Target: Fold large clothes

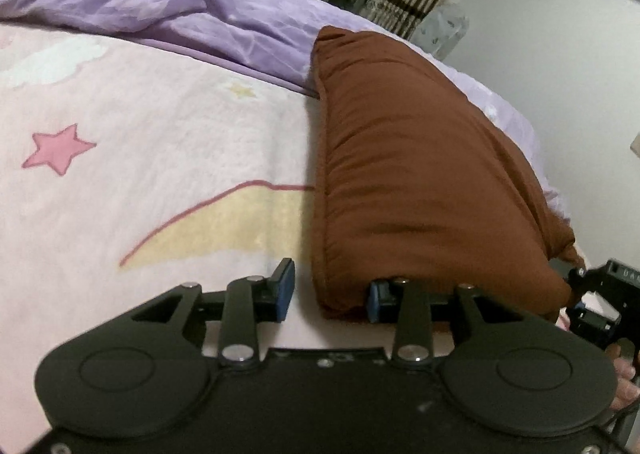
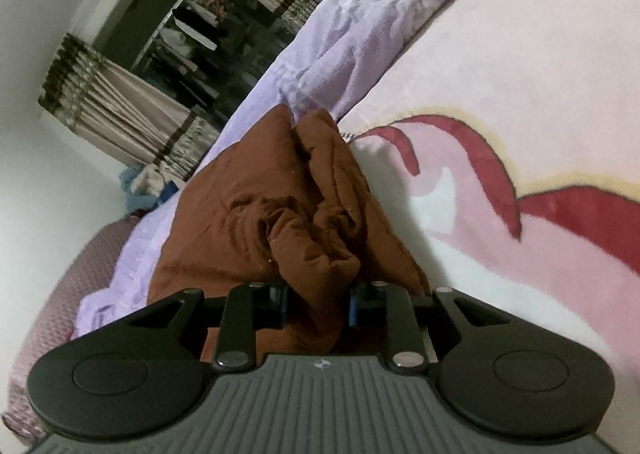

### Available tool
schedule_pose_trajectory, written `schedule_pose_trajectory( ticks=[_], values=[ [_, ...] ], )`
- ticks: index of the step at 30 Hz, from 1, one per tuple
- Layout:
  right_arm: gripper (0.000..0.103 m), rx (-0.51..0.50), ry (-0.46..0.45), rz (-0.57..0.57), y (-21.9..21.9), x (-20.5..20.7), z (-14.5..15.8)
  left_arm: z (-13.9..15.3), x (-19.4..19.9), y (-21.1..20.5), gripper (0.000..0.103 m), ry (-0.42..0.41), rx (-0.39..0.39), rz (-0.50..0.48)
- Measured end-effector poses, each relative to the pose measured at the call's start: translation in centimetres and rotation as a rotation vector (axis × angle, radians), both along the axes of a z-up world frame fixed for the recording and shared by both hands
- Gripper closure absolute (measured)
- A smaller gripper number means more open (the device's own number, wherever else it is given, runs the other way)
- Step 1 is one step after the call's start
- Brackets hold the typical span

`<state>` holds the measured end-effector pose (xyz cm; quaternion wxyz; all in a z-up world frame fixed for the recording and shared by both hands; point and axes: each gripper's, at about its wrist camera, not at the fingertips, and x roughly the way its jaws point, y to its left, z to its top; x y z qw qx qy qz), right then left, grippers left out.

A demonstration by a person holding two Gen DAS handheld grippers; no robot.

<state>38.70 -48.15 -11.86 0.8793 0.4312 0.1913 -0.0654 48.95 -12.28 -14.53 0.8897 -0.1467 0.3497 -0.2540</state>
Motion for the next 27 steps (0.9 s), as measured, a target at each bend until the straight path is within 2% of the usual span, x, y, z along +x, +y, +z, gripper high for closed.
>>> schedule_pose_trajectory(
  ticks=[3,5,8,11,14,16,19,21,23,27],
  values=[
    [0.06,-0.065,0.027,0.003,0.6,-1.0,1.5,1.4,-0.5,0.9,0.058,0.013,0.029,-0.023],
    [0.055,-0.131,0.052,-0.012,1.2,-2.1,3.0,2.8,-1.7,1.7,0.058,-0.013,0.085,-0.024],
    [0.053,-0.242,0.056,-0.047,2.4,-3.6,5.7,5.7,-3.1,2.2,0.06,-0.114,0.126,-0.019],
    [0.053,-0.378,0.012,-0.092,4.5,-3.9,8.9,9.1,-3.3,1.0,0.058,-0.21,0.092,-0.04],
    [0.055,-0.475,-0.037,-0.031,6.9,-2.7,10.8,11.0,-2.9,-1.8,0.057,-0.288,0.1,-0.083],
    [0.058,-0.526,-0.013,-0.001,8.1,-1.5,10.8,10.9,-2.1,-3.9,0.057,-0.294,0.128,-0.109],
    [0.062,-0.568,0.059,-0.01,8.5,0.3,9.5,9.3,-0.8,-6.3,0.057,-0.247,0.159,-0.149],
    [0.069,-0.575,0.11,-0.014,8.1,1.2,8.1,7.9,-0.2,-7.2,0.057,-0.232,0.187,-0.161],
    [0.077,-0.58,0.138,-0.013,8.1,1.6,7.2,6.9,-0.3,-7.6,0.056,-0.258,0.21,-0.162],
    [0.077,-0.612,0.165,-0.007,8.6,1.7,5.2,5.2,0.3,-8.0,0.053,-0.256,0.216,-0.166]
  ],
)
